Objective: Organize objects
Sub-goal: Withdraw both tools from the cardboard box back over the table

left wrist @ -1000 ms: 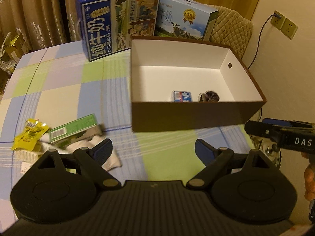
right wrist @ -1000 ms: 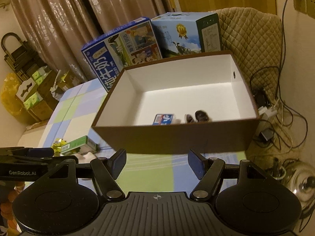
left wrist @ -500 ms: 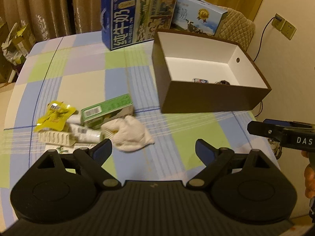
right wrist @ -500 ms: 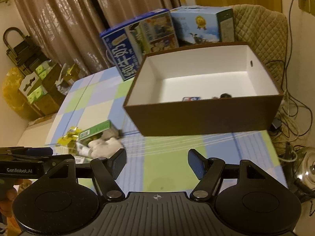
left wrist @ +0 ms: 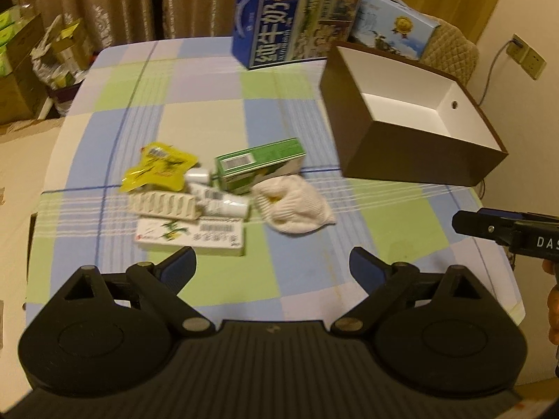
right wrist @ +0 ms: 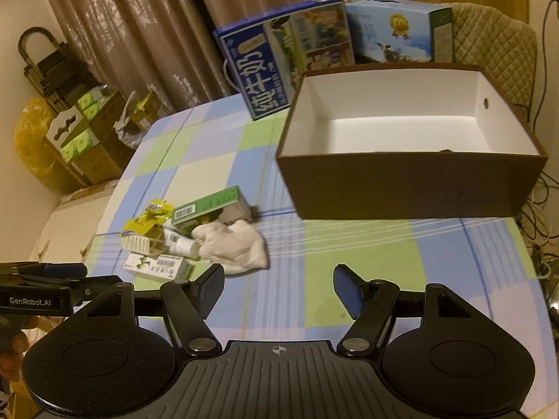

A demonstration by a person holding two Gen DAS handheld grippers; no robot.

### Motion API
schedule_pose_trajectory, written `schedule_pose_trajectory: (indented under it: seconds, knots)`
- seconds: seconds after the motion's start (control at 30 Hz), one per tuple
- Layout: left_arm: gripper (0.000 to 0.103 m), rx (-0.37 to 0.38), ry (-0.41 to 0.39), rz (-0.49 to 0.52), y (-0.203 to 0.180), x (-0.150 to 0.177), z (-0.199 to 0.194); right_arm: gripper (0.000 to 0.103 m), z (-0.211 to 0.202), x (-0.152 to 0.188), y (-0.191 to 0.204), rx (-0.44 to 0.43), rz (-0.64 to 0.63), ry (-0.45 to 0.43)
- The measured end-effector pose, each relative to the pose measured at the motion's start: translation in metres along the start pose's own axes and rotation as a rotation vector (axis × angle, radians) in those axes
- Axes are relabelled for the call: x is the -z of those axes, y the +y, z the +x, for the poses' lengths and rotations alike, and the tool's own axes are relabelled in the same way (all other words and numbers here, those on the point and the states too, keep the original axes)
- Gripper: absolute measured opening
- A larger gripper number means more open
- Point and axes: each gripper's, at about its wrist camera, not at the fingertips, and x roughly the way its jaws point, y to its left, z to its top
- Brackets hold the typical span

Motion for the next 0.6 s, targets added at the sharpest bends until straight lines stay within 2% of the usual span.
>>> schedule_pose_trajectory:
  seconds: [0.3,0.6]
  knots:
    - [0.093,-0.046,0.017,-0.066,0.043,0.011,-0.001,0.067,0.025,0.002,0.024,-0.019,-0.031,0.044]
    - [0.093,-0.059,0.001,-0.092,0.062,0.017,0.004,0.067,0.049,0.009,0.034,-0.029,-0.047,0.078]
